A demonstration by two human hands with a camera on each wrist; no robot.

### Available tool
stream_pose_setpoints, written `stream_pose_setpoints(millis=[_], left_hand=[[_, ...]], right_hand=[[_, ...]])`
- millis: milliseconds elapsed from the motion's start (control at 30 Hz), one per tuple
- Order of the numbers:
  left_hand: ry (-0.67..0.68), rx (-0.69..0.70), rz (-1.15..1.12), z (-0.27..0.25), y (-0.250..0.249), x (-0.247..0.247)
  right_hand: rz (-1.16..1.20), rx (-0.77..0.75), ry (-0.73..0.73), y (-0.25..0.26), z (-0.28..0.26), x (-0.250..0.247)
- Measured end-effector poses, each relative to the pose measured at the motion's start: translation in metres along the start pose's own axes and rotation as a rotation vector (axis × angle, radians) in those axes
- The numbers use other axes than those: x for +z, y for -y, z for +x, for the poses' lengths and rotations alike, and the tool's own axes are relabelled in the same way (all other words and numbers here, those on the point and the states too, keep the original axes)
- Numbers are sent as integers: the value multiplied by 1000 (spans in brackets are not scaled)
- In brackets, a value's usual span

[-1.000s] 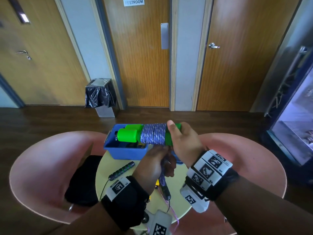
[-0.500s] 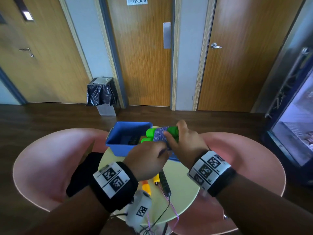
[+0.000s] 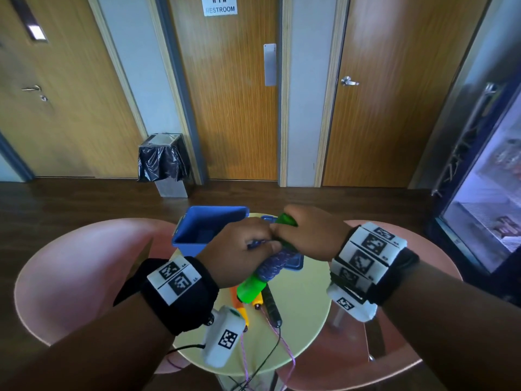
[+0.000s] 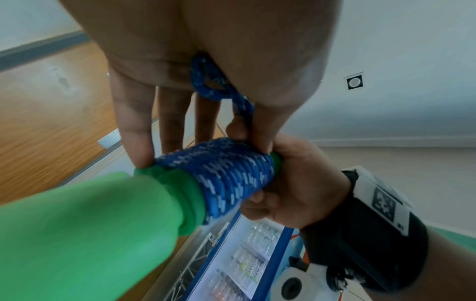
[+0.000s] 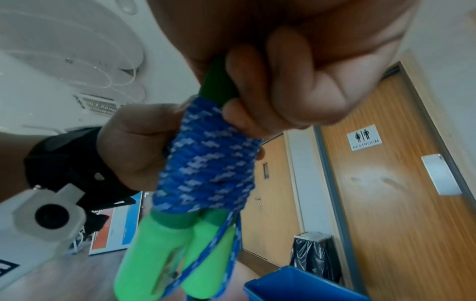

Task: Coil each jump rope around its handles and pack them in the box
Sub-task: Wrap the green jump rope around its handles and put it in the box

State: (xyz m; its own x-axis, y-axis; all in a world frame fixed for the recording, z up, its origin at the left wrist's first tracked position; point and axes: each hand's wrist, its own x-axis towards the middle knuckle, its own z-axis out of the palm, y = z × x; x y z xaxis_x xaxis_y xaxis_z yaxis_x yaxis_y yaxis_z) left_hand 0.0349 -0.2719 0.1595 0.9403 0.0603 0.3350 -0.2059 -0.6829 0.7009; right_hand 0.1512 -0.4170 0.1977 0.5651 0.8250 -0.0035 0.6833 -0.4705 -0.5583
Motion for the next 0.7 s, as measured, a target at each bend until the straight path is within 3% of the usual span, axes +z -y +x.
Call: stream_pose_setpoints(millis=[133, 233, 433, 700], left_hand=[[-247, -129, -115, -2, 3, 6], [-337, -251, -223, -1, -1, 7], [-384, -344, -335, -3, -8, 10], [-435, -487, -597, -11, -20, 8]], right_hand=[[461, 11, -111, -7, -3, 20], [617, -19, -42, -8, -9, 48], [661, 20, -140, 0, -15, 67], [803, 68, -59, 2, -24, 53]])
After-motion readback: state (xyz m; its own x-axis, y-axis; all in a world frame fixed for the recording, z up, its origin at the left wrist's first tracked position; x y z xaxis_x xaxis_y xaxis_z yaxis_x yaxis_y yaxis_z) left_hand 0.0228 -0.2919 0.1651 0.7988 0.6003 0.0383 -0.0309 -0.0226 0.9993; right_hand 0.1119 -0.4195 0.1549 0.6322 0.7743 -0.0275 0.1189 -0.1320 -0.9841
